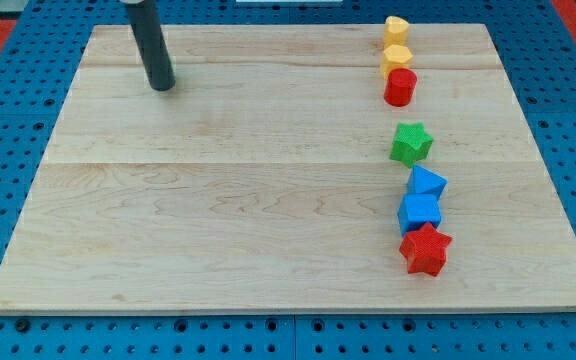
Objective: Slightly move the green circle upward
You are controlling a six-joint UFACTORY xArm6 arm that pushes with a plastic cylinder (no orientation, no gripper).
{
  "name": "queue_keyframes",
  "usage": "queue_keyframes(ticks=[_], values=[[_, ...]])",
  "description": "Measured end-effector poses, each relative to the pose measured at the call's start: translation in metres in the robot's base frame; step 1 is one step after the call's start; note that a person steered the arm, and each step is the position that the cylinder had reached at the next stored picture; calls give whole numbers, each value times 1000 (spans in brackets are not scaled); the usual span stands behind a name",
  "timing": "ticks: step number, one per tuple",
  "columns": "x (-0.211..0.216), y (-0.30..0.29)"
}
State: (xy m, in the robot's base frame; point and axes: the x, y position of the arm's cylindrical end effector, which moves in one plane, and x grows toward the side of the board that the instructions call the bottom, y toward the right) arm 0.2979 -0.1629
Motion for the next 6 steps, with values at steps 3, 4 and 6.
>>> queue_keyframes(ticks=[3, 4, 6], values=[[-35, -2], [-39, 5], [-47, 71]])
